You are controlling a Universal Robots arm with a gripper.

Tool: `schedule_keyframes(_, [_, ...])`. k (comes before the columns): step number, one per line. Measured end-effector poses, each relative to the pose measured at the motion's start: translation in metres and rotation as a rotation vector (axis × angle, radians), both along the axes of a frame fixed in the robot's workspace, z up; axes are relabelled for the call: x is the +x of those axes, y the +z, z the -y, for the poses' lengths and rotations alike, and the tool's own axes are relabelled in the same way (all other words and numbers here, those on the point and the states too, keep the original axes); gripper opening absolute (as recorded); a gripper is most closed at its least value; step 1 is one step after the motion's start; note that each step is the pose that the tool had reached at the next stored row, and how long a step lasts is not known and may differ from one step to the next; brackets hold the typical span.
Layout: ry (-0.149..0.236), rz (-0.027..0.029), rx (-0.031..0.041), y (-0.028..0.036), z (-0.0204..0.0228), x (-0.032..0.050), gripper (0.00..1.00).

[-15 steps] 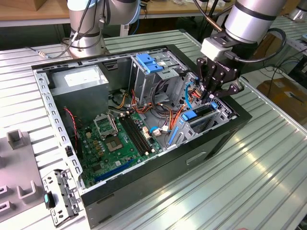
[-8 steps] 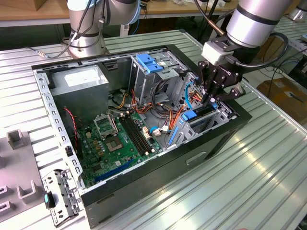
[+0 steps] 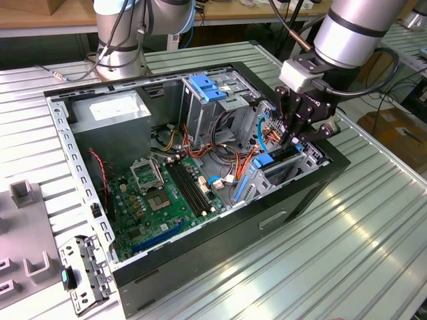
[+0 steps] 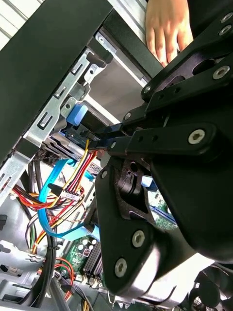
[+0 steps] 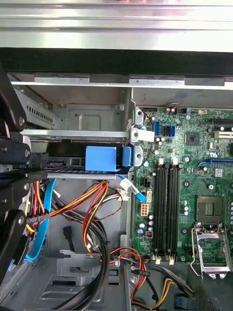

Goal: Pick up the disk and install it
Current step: 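Insert the first disk wire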

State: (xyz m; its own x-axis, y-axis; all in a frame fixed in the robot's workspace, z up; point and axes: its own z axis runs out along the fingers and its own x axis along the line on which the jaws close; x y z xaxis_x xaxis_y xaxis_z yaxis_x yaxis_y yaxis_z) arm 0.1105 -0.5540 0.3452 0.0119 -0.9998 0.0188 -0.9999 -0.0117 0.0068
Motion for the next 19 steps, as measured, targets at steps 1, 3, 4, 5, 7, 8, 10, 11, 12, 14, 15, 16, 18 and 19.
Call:
schedule_keyframes(1, [-0.001, 0.0000, 0.0002, -0.0001, 0.0000, -0.0005, 0.17])
schedule_keyframes(3, [-0.001, 0.0000, 0.0002, -0.0001, 0.0000, -0.0008, 0.17])
schedule_keyframes(4, [-0.001, 0.0000, 0.0001, -0.0001, -0.0001, -0.0008, 0.17])
schedule_keyframes(5, [-0.001, 0.0000, 0.0001, 0.0002, -0.0001, -0.0009, 0.17])
schedule_keyframes(7, [-0.002, -0.0001, 0.0002, 0.0021, -0.0002, -0.0009, 0.17])
schedule_keyframes(8, [-0.002, 0.0000, 0.0001, 0.0025, -0.0002, -0.0009, 0.17])
schedule_keyframes(10, [-0.003, 0.0001, 0.0010, 0.0022, -0.0006, -0.0009, 0.17])
schedule_keyframes(11, [-0.004, 0.0000, 0.0012, 0.0017, -0.0010, -0.0008, 0.17])
schedule_keyframes(12, [-0.005, 0.0000, 0.0010, 0.0014, -0.0010, -0.0002, 0.17])
schedule_keyframes(14, [-0.009, 0.0000, 0.0012, 0.0005, -0.0010, 0.0003, 0.17])
schedule_keyframes(15, [-0.010, 0.0000, 0.0011, 0.0002, -0.0010, 0.0004, 0.17])
schedule_keyframes(16, [-0.012, 0.0000, 0.0010, -0.0002, -0.0010, 0.0004, 0.17])
schedule_keyframes(18, [-0.014, 0.0000, 0.0010, -0.0011, -0.0010, 0.0005, 0.17])
schedule_keyframes(19, [-0.015, 0.0000, 0.0009, -0.0016, -0.0010, 0.0005, 0.17])
